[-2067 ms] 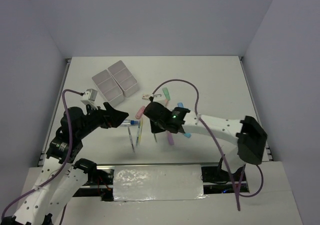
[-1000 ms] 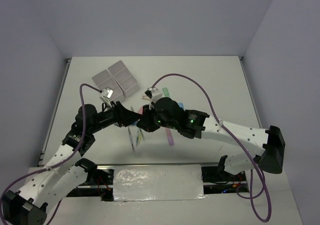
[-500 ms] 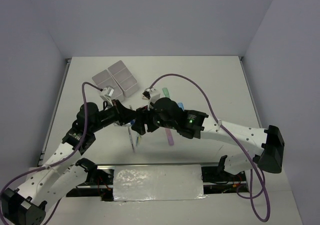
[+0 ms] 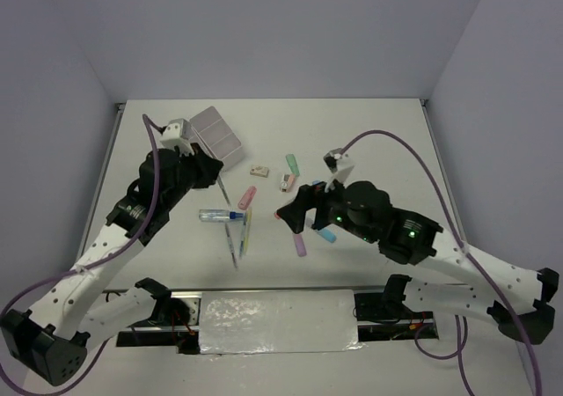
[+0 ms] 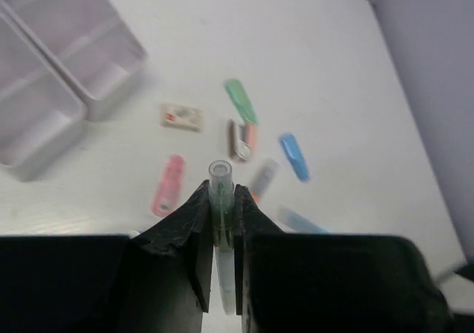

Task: Sort the stationery into containers
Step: Place the pen in the storage box.

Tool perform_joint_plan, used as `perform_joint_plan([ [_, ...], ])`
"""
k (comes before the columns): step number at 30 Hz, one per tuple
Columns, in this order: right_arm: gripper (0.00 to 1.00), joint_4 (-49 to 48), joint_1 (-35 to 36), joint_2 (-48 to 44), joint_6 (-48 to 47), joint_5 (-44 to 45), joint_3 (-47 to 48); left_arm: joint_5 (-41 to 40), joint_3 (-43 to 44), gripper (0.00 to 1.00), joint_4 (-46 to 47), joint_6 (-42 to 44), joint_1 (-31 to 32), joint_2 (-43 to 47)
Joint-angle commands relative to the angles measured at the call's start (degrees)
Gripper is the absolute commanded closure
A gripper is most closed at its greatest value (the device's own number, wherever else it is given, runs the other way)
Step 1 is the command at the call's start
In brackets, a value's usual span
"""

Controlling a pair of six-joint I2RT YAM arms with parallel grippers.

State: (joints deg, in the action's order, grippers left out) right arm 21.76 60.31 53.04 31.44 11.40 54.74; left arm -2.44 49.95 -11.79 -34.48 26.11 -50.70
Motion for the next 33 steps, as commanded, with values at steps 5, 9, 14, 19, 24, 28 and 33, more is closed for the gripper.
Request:
perform_joint_plan([
  [5, 0.00, 5.9, -0.2, -10.6, -3.0, 7.6, -3.8, -32.3, 9.3, 1.00, 3.9, 3.5, -0.4, -9.6],
  [9, 0.00, 2.4, -0.2, -10.9, -5.5, 5.8, -6.6, -45.0, 13.3, 1.00, 12.7, 10.6, -1.8, -16.5],
  [14, 0.00, -0.7, -0.3, -7.9, -7.6, 4.0, -6.9, -45.7, 18.3, 1.00, 23.5, 15.8, -9.5, -28.5],
  [19, 0.00, -3.1, -0.5, -4.0, -8.4, 1.6, -6.1, -45.6, 18.8, 1.00, 37.4, 20.6, -11.9, -37.0],
  [24, 0.00, -5.0, -0.6, 1.0, -10.6, -1.2, -4.7, -44.7, 21.8, 1.00, 42.4, 22.9, -12.5, -44.4],
  [28, 0.00, -4.8, -1.0, 4.2, -11.9, -1.4, -3.4, -46.2, 21.6, 0.99, 44.4, 22.1, -12.4, -47.2],
  [33, 0.00, -5.2, -1.8, 4.4, -13.2, -3.0, -2.5, -47.4, 20.0, 0.97, 49.9, 23.4, -12.5, -49.5],
])
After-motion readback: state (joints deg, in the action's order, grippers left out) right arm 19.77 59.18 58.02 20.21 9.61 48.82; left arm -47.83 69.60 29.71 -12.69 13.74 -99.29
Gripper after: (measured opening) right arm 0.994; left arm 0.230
